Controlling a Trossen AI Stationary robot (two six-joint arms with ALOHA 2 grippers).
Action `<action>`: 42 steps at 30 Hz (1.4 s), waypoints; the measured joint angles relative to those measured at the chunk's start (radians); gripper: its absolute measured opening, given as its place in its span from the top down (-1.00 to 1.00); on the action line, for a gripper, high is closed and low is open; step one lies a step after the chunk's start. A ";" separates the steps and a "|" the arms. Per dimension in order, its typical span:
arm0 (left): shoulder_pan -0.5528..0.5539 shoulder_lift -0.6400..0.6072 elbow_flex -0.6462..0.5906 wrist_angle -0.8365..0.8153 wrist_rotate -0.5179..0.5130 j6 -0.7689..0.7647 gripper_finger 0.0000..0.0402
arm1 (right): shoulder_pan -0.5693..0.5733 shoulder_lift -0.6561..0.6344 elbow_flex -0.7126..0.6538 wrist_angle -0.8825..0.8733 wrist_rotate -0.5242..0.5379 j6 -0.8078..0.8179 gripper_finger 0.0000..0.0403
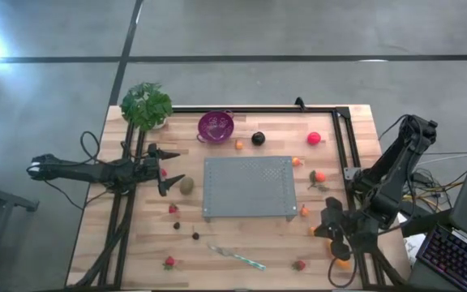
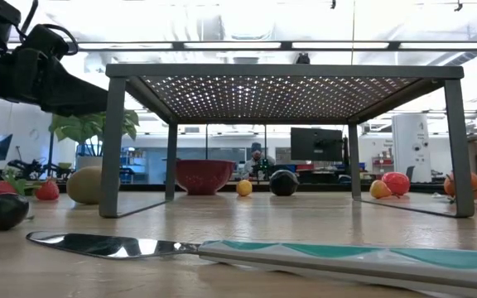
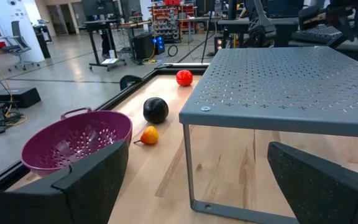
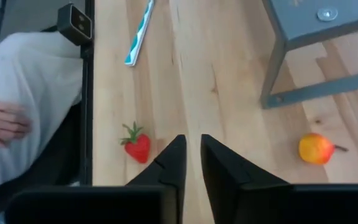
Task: Pick & Place Fruit
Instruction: Put the purple strainer bowl on the shelf
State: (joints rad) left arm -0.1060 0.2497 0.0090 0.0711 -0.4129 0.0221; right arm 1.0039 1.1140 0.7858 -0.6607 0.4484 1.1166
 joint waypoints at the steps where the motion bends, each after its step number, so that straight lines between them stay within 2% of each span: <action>1: 0.000 0.000 0.000 0.000 0.000 0.000 -0.94 | 0.000 0.000 0.003 -0.009 0.000 -0.017 0.73; 8: 0.000 0.000 0.000 0.000 0.000 0.000 -0.94 | -0.004 -0.008 0.011 -0.031 0.042 -0.088 0.56; 13: 0.000 0.000 0.000 0.000 0.000 0.000 -0.94 | -0.025 -0.046 0.011 -0.104 0.171 -0.100 0.50; 16: 0.000 0.000 0.000 0.000 0.000 0.000 -0.94 | -0.077 -0.097 0.011 -0.114 0.249 -0.155 0.49; 27: 0.000 0.000 0.000 0.000 0.000 0.000 -0.94 | -0.429 -0.267 0.118 -0.110 0.263 -0.544 0.63; 36: 0.000 0.000 0.000 0.000 0.000 0.000 -0.94 | -0.726 -0.267 0.191 -0.108 0.262 -0.840 0.81; 42: 0.000 0.000 0.000 0.000 0.000 0.000 -0.94 | -0.929 -0.262 0.222 -0.115 0.246 -0.916 0.94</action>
State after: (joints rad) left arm -0.1059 0.2493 0.0093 0.0711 -0.4129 0.0219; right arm 0.0753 0.8516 1.0077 -0.7759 0.6947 0.2005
